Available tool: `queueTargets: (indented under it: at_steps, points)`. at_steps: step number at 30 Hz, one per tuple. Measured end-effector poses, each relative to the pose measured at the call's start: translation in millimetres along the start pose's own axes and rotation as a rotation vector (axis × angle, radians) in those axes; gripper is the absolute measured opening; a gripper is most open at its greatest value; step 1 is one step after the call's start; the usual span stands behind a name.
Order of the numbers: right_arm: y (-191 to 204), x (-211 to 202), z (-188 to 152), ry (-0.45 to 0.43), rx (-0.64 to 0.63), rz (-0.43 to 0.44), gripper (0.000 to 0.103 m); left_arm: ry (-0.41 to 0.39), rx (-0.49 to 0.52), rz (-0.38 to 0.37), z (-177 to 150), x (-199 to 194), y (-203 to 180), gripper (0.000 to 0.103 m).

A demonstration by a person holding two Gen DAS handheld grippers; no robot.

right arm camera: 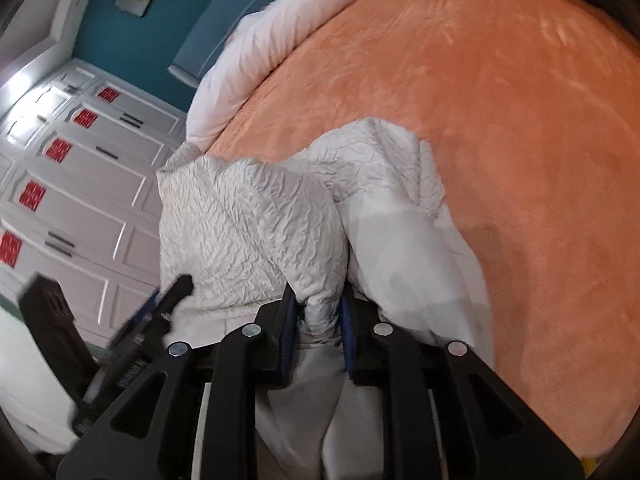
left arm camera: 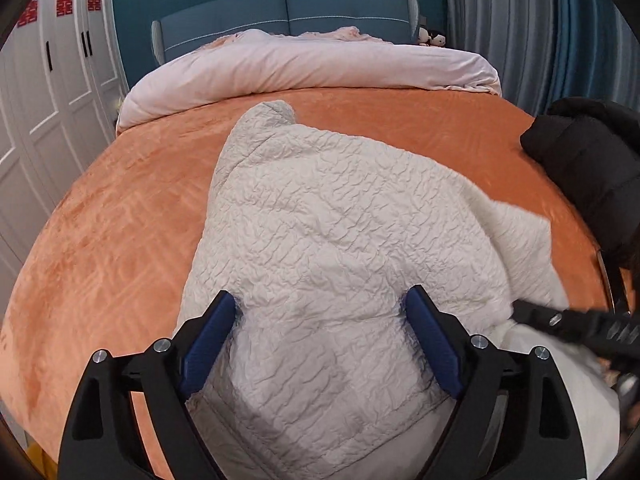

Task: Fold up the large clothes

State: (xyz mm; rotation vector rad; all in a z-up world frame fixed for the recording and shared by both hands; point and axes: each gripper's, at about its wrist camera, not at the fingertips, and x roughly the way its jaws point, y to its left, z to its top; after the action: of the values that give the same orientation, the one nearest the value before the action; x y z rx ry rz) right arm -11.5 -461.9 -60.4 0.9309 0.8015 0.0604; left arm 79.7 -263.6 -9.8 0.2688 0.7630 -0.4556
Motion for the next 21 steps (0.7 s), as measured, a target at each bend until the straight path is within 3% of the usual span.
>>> queueTargets:
  at_steps: [6, 10, 13, 17, 21]
  points:
    - [52.4, -39.0, 39.1, -0.093, -0.021, -0.121, 0.022, 0.001, -0.018, 0.004, 3.8, -1.5, 5.3, 0.085]
    - [84.2, -31.8, 54.5, -0.148, -0.057, -0.259, 0.022, 0.005, -0.067, -0.006, 20.7, -17.1, 12.6, 0.084]
    - [98.2, -8.2, 54.5, -0.171, -0.138, -0.393, 0.020, -0.037, -0.131, -0.004, 42.3, -26.4, 24.6, 0.084]
    - [68.7, 33.0, 46.8, -0.148, -0.177, -0.493, 0.020, 0.011, -0.131, 0.015, 65.4, -1.0, 31.0, 0.084]
    - [38.6, 45.8, 38.5, -0.152, -0.138, -0.449, 0.023, 0.130, -0.143, -0.008, 57.9, 42.4, 31.6, 0.088]
